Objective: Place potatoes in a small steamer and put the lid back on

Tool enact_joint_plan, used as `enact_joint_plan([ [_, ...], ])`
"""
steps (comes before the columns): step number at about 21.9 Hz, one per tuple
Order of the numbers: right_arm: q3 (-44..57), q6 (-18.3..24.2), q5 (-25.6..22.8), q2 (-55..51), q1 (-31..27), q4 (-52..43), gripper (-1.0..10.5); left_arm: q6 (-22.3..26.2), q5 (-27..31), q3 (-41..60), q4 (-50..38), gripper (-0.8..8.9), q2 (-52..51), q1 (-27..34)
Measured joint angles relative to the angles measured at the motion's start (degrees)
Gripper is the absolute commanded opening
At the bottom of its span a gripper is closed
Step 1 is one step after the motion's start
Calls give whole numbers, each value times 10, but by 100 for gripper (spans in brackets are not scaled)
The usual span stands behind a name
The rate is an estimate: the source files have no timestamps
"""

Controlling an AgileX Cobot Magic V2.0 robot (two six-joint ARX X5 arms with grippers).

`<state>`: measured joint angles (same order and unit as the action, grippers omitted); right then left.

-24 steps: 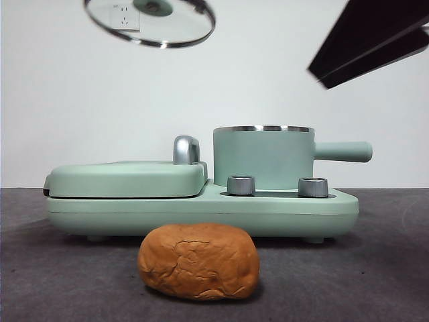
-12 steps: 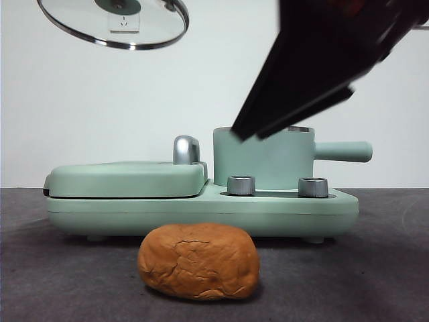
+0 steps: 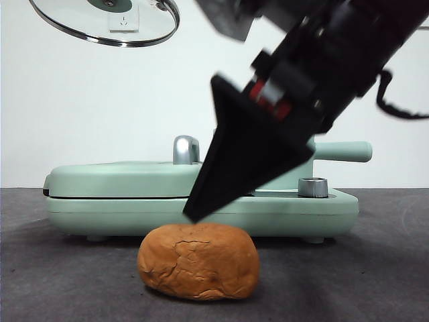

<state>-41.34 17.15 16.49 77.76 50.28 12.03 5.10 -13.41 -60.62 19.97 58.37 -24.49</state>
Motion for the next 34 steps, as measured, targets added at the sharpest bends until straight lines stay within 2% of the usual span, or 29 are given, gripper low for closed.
enact_joint_plan([
  [8,0,0,0,72,0,-37,438,0,0,0,1,12,0,0],
  [12,0,0,-11,86,0,-38,224,0,0,0,1,13,0,0],
  [15,-2,-11,-12,84,0,-29,215,0,0,0,1,13,0,0],
  [20,-61,-56,-24,17,0,126,215,0,0,0,1,13,0,0],
  [27,-267,-182,-58,-21,-31,422,215,0,0,0,1,13,0,0],
  [34,-376,-200,-60,-14,-96,460,215,0,0,0,1,12,0,0],
])
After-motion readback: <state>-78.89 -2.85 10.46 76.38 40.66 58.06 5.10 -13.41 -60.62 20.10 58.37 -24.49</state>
